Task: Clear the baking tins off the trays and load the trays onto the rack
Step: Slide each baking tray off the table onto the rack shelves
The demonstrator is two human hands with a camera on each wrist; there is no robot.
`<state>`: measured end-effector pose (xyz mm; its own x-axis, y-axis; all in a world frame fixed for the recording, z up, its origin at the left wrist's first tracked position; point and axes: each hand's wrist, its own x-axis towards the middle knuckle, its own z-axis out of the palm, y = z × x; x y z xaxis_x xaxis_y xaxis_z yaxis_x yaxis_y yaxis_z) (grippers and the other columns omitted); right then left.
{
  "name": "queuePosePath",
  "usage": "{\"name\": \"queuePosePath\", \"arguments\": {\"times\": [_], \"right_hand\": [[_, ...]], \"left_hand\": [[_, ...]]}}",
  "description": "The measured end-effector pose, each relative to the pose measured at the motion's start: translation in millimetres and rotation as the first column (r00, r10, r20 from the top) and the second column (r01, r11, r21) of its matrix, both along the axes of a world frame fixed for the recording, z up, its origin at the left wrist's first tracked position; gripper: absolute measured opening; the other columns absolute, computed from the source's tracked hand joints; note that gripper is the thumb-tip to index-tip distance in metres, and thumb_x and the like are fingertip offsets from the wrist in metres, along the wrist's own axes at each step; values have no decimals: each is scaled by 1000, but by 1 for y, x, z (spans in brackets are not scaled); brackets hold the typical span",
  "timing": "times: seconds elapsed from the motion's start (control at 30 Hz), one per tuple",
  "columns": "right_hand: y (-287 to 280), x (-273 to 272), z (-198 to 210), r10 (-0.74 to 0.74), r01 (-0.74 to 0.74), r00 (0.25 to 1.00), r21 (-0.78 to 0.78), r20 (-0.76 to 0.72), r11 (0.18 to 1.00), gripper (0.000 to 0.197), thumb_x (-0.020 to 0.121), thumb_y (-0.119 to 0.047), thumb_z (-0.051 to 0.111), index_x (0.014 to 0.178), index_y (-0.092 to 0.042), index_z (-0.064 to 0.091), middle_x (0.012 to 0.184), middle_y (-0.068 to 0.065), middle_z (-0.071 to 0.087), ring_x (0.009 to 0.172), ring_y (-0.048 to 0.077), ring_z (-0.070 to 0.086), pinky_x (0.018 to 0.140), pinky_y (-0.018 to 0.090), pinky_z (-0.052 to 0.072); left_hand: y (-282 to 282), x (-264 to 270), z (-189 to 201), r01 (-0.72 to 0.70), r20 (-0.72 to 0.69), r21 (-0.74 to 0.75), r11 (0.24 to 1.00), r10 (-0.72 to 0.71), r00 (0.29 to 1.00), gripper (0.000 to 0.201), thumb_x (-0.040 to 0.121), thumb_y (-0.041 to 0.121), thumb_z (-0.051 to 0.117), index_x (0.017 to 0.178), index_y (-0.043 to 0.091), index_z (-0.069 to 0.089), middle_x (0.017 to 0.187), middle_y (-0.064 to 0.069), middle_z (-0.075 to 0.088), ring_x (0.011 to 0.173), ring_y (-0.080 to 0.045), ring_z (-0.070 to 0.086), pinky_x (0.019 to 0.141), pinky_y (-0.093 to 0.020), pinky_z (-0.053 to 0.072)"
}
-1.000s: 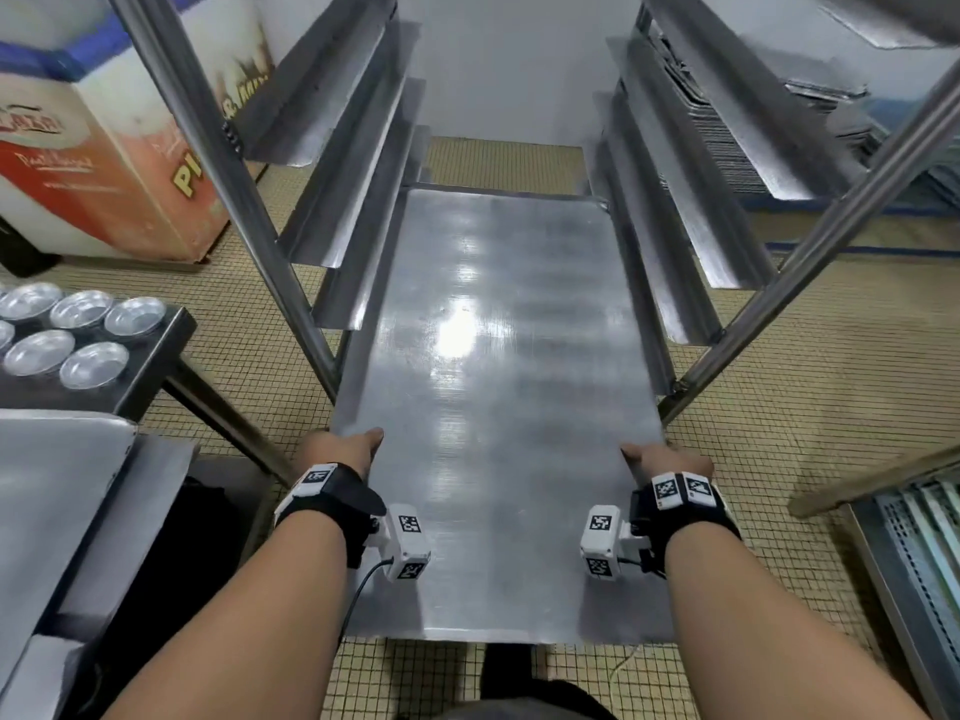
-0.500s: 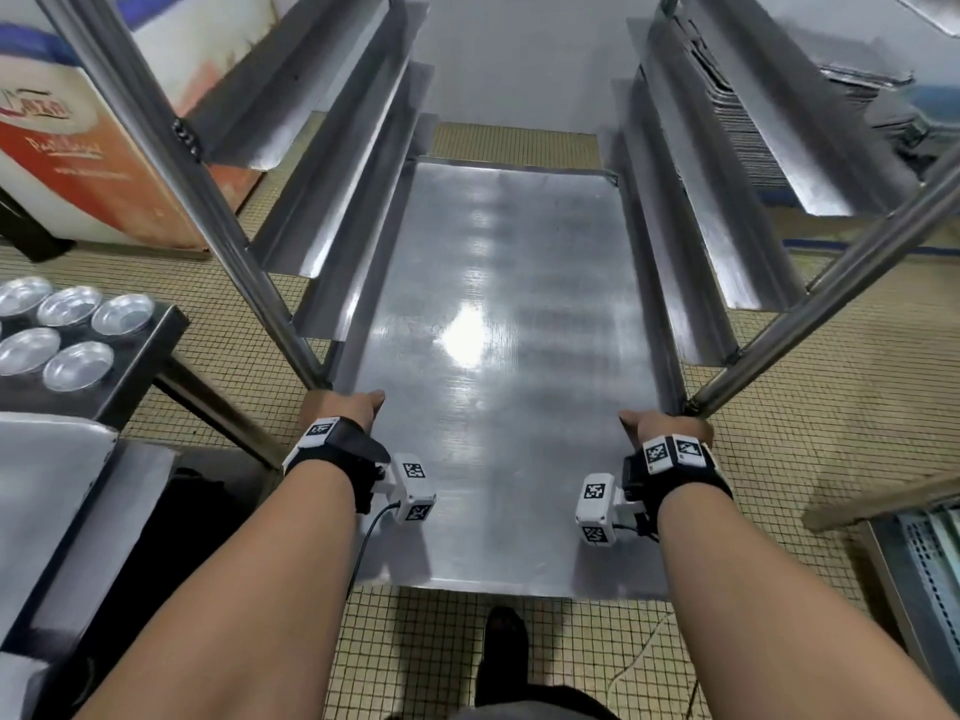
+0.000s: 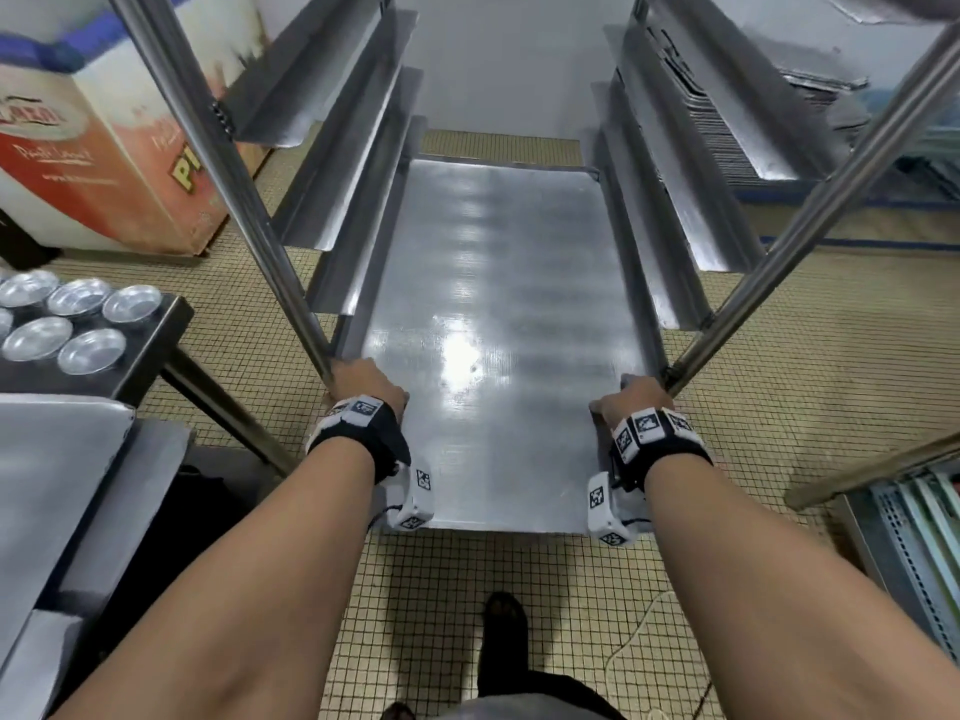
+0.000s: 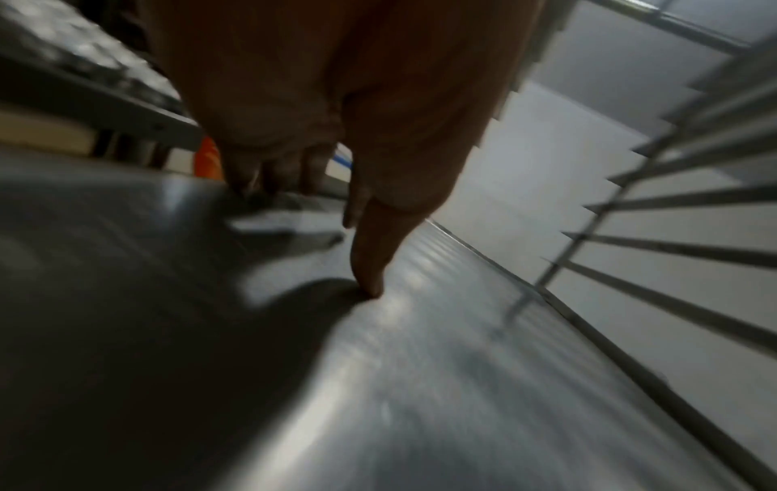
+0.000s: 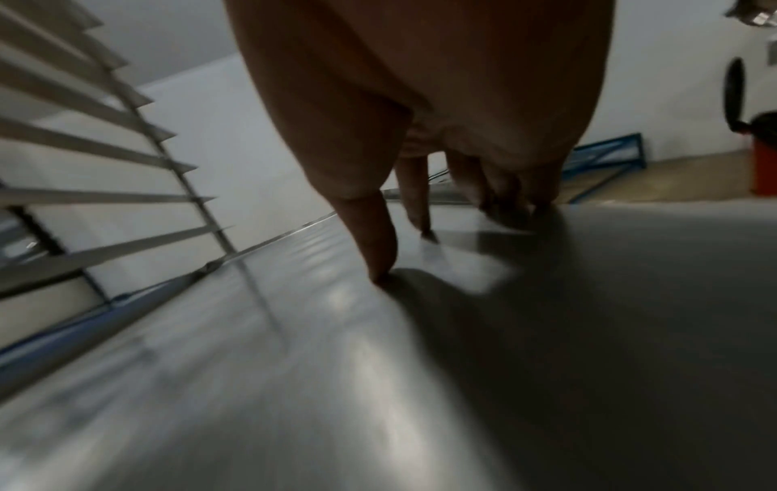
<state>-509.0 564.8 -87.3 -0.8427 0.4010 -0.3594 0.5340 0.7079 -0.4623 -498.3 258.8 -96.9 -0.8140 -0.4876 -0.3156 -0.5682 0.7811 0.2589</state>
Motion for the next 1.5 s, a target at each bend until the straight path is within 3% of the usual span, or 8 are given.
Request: {"name": "queuePosePath", "arguments": {"times": [0.1, 0.23, 0.47, 0.53, 0.6, 0.67, 1.1, 1.5], "right_hand": [[-5, 29, 0, 198, -205, 979, 150, 55, 967, 30, 79, -27, 71, 107, -18, 67, 126, 16, 57, 109, 34, 58, 89, 36, 54], [-3, 69, -4, 392, -399, 917, 186, 77, 898, 49, 89, -35, 65, 135, -22, 56, 154, 14, 32, 137, 36, 35, 108, 43, 38], [0, 131, -16, 556, -556, 831, 94, 23, 826, 94, 72, -77, 62, 151, -32, 37, 164, -2, 16, 152, 22, 8, 122, 48, 15], [-1, 137, -16, 617, -618, 785, 158, 59, 771, 101, 70, -74, 66, 153, -29, 30, 164, -1, 13, 152, 23, 5, 123, 49, 11], [-3, 135, -18, 664, -665, 740, 255, 103, 702, 93, 78, -53, 74, 154, -26, 26, 164, 2, 13, 151, 26, 7, 122, 48, 13], [-5, 132, -22, 692, -687, 711, 331, 125, 647, 88, 82, -38, 75, 153, -25, 25, 162, 4, 15, 149, 28, 12, 121, 49, 17], [-8, 64, -22, 718, -717, 679, 350, 153, 603, 87, 88, -22, 70, 155, -19, 14, 163, 10, 4, 150, 36, 3, 119, 44, 23], [-7, -21, -26, 731, -704, 677, 362, 84, 611, 88, 87, -26, 72, 154, -18, 16, 162, 13, 8, 150, 38, 6, 118, 45, 27]], "left_hand": [[11, 28, 4, 245, 11, 13, 969, -245, 969, 36, 83, 33, 73, 111, 12, 63, 129, -13, 52, 117, -32, 54, 97, -44, 51], [24, 72, 4, 466, 51, 40, 884, -467, 883, 66, 90, 43, 65, 148, 25, 41, 162, -11, 18, 149, -31, 19, 116, -58, 25], [17, 119, -1, 646, 80, 78, 759, -651, 755, 114, 65, 88, 59, 158, 34, 19, 167, -4, -5, 154, -27, -11, 117, -64, -4], [17, 122, -3, 697, 127, 1, 717, -691, 711, 112, 70, 73, 71, 158, 33, 13, 167, -6, -6, 153, -29, -11, 117, -67, 0], [19, 121, -5, 713, 157, -55, 699, -699, 698, 103, 79, 46, 77, 157, 31, 12, 166, -8, -4, 153, -33, -9, 117, -69, 7], [23, 119, -4, 708, 177, -71, 702, -690, 702, 100, 80, 38, 78, 157, 30, 14, 165, -10, -2, 153, -35, -7, 116, -70, 9], [40, 48, -2, 637, 256, -155, 755, -592, 764, 92, 83, 14, 75, 154, 25, 17, 162, -14, 10, 150, -38, 8, 111, -65, 29], [40, -30, 15, 614, 242, -117, 780, -577, 780, 101, 80, 22, 82, 157, 22, 18, 163, -13, 12, 151, -36, 8, 116, -65, 22]]}}
